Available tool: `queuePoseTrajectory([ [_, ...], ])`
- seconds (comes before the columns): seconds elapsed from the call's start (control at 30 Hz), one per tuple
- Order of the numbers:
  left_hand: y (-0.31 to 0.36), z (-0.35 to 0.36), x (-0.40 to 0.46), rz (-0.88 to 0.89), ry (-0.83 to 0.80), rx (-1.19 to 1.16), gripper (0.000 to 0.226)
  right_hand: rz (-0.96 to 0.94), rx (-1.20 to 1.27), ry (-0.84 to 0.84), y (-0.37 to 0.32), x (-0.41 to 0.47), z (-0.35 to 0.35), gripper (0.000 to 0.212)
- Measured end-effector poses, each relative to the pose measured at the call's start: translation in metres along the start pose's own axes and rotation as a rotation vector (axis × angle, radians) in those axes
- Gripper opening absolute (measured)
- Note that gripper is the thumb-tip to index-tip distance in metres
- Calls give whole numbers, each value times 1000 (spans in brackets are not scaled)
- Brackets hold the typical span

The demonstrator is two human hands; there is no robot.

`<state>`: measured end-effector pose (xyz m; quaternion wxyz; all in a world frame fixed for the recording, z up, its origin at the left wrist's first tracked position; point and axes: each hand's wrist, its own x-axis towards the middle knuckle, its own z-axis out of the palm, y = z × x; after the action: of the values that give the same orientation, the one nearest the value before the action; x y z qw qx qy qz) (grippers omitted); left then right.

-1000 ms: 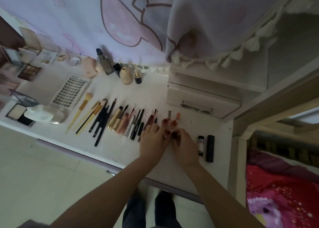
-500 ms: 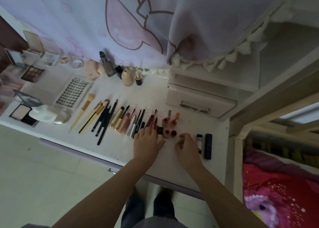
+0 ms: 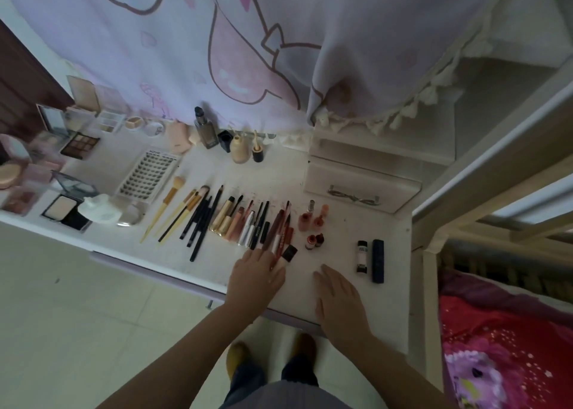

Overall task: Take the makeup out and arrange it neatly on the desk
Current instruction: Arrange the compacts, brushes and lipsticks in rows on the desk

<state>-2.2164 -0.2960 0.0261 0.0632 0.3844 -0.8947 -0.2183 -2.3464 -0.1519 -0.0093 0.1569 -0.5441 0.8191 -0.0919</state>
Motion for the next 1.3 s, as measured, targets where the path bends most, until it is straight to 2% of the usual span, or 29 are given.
queuePoseTrajectory([
  [0.1,3,-18,-3,108,-84,-112,18,10,25,-34,-5,7,-13,44],
  [0.13,5,-23,-3,145,-105,-117,18,38,71,-82,-6,12,-21,35],
  [0.17,7,-29,-1,189,-114,-100,20,130,219,-166,-8,17,-32,30],
  [0.23,10,-37,2,273,-106,-45,23,368,728,-270,-19,24,-58,34],
  [0.27,11,-40,3,303,-103,-24,24,436,881,-235,-24,25,-69,38],
  [0.3,12,-42,5,325,-104,-7,23,450,934,-199,-29,27,-78,41],
  [0.43,18,-52,11,398,-91,-2,22,338,707,-155,-45,29,-104,40],
  [0.53,19,-57,13,474,-84,-8,30,348,703,-181,-51,29,-118,36],
  [0.7,23,-67,15,549,-111,12,37,333,627,-156,-58,26,-134,48],
  [0.8,29,-81,18,460,-260,-120,35,321,717,-185,-54,26,-138,37],
  [0.9,35,-94,22,454,-338,-198,32,286,796,-251,-49,23,-144,15],
  [0.93,36,-98,23,446,-349,-198,32,281,808,-266,-47,23,-146,14],
  [1.1,40,-101,26,457,-311,-146,35,334,783,-260,-45,27,-161,32],
  [1.2,39,-102,30,444,-287,-136,36,293,862,-189,-42,29,-164,9],
  [1.3,40,-104,34,453,-265,-136,35,310,865,-202,-45,30,-172,14],
])
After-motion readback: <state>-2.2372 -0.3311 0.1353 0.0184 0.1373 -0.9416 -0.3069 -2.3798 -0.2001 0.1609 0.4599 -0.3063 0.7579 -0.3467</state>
